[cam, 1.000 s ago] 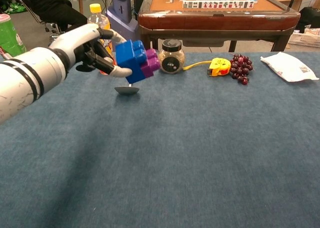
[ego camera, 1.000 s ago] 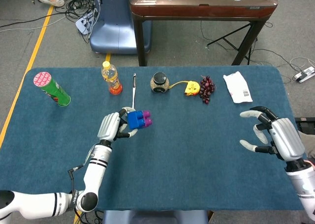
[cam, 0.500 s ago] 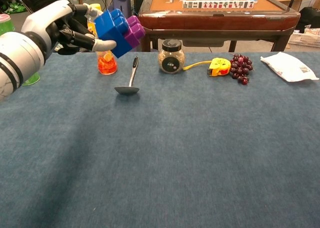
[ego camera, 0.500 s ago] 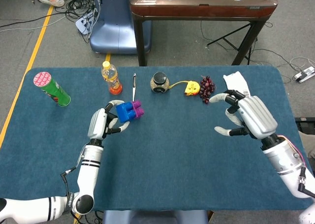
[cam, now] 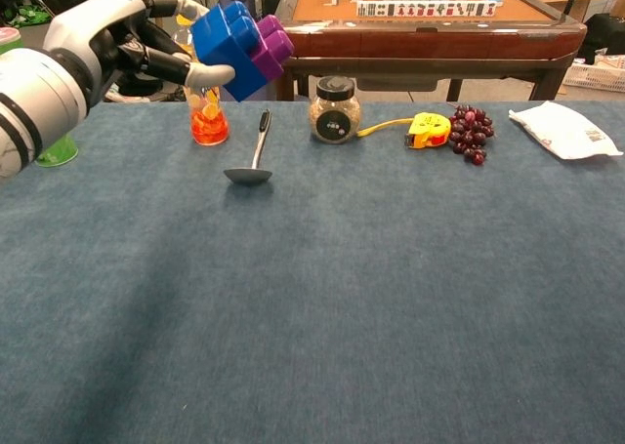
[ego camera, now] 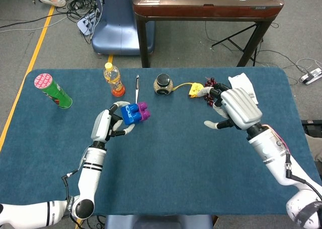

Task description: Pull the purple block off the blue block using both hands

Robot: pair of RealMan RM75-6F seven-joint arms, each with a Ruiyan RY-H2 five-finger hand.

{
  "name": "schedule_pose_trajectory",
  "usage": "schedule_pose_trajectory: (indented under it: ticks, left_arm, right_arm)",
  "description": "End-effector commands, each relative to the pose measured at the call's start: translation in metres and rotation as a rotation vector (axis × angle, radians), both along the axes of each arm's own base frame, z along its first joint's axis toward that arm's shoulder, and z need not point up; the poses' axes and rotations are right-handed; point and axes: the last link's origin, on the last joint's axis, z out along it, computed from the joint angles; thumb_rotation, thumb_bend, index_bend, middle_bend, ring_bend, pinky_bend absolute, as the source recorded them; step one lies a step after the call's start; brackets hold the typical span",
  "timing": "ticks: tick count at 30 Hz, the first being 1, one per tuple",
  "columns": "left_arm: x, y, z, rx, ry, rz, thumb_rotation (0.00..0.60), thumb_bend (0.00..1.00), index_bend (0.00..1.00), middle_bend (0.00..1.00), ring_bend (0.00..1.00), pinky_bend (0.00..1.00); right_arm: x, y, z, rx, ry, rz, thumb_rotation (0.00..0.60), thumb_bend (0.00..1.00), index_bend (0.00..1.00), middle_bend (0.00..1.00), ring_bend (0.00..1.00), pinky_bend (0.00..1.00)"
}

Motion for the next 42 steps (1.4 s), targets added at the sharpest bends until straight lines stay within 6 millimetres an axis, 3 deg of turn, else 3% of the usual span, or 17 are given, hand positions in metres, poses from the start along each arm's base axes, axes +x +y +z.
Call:
schedule_pose_trajectory:
  ticks: [1,27,36,42]
  left_arm:
    - [-0.001,0.005,0.0,-0.01,-0.004,-0.001,0.6,0.33,0.56,1.0,0.99,1.0]
    - [0.002,0.007,0.013,0.001,-0.072,-0.025,0.6,0.33,0.56,1.0,1.0,1.0]
    - [0.012,0.009,0.014,0.005,-0.086,-0.052,0.6,0.33,0.56,1.0,1.0,1.0]
    - [0.019,0.008,0.013,0.007,-0.074,-0.074,0.6,0.33,0.56,1.0,1.0,1.0]
  right_arm:
    - [0.003,-0.007,-0.007,0.013,0.014,-0.002,0.6,0.0,0.31,1.0,1.0,1.0]
    - [0.047,-0.045,-0.065,0.132,0.036,0.001,0.6,0.0,0.3,1.0,1.0,1.0]
    - [0.051,-0.05,-0.073,0.143,0.033,-0.015,0.6,0.0,0.28,1.0,1.0,1.0]
    - [0.052,-0.056,-0.075,0.142,0.027,-0.034,0.6,0.0,0.2,1.0,1.0,1.0]
